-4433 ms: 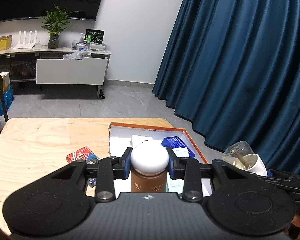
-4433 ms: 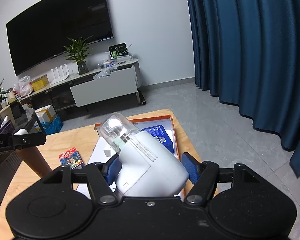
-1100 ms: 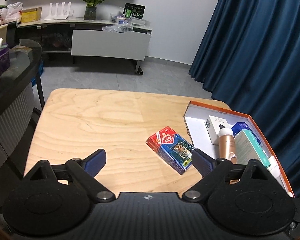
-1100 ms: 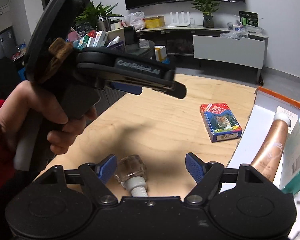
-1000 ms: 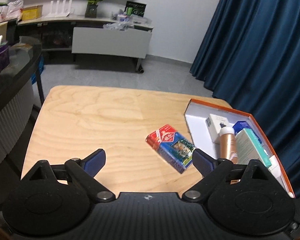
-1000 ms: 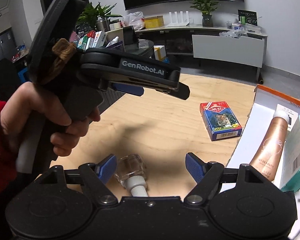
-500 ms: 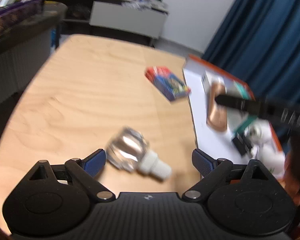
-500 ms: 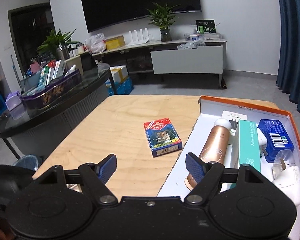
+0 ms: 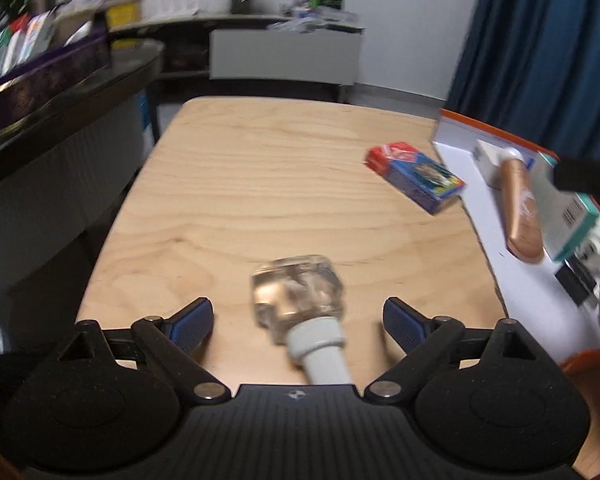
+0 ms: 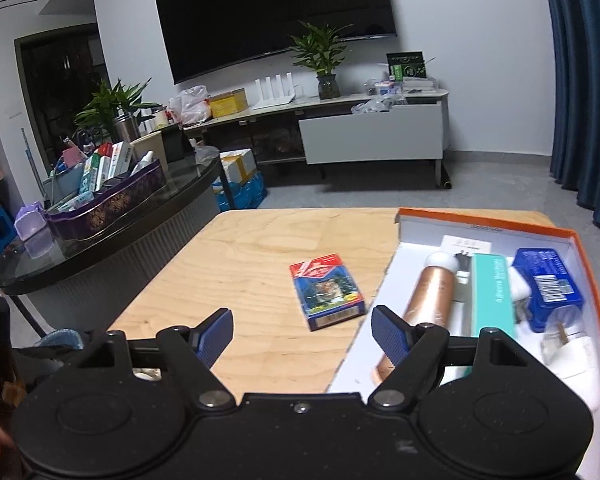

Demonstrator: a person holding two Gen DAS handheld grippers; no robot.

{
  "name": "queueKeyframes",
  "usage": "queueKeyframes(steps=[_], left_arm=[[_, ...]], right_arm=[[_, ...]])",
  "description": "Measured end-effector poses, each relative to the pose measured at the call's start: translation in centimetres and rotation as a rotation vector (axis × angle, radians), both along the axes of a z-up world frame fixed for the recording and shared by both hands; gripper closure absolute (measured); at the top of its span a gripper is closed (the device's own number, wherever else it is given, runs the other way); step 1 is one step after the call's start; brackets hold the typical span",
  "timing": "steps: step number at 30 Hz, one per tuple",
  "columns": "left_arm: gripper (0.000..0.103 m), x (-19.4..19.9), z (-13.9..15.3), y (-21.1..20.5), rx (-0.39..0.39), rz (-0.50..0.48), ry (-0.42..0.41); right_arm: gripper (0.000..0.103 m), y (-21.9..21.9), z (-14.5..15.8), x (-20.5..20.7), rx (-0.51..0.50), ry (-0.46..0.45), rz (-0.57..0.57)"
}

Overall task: Organize rigid objects
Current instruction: 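Lift the glass bottle with the left gripper while the right grasps the red-blue card box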

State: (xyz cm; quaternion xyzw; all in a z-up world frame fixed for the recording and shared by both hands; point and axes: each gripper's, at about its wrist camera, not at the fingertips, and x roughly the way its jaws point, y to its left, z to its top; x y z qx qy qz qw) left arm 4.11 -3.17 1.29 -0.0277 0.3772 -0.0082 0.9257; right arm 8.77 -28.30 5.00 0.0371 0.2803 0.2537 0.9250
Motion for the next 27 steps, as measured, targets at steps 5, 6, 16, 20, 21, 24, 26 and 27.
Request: queueKeyframes(steps=[5, 6, 16, 20, 21, 24, 26, 27], left_arm=[[0.038, 0.5, -0.6, -0.2, 0.045, 0.016, -0.057], [0.051, 0.7, -0.5, 0.0, 0.043, 0.007, -0.065], [0.051, 0.5, 0.7, 0.9, -0.046, -0.016, -0.092], [0.051, 0.5, 1.7, 1.4, -0.081, -0.017, -0.13], [0.051, 0.5, 1.9, 1.4, -0.087, -0.02, -0.137], [0.051, 0.6, 2.3, 1.4, -0.099, -0.029, -0.152], [0.051, 0.8, 2.4, 1.4, -0.105, -0.031, -0.159], [0.051, 0.8, 2.4, 1.4, -0.109, -0.032, -0.162]], right_arm=[[0.012, 1.4, -0.3, 1.1, -0.02, 0.02, 0.018], [0.011, 1.7, -0.5, 1.6, -0.023, 0.031, 0.016], [0.008, 5.3, -2.2, 7.4, -0.139, 0.098, 0.019], [0.006, 7.1, -3.2, 10.3, -0.219, 0.118, 0.048], [0.005, 7.5, -3.4, 11.0, -0.243, 0.119, 0.056], [0.005, 8.5, -4.4, 13.4, -0.309, 0.138, 0.046], [0.005, 8.9, -5.3, 15.1, -0.34, 0.19, 0.043], [0.007, 9.0, -5.8, 15.7, -0.336, 0.22, 0.043]])
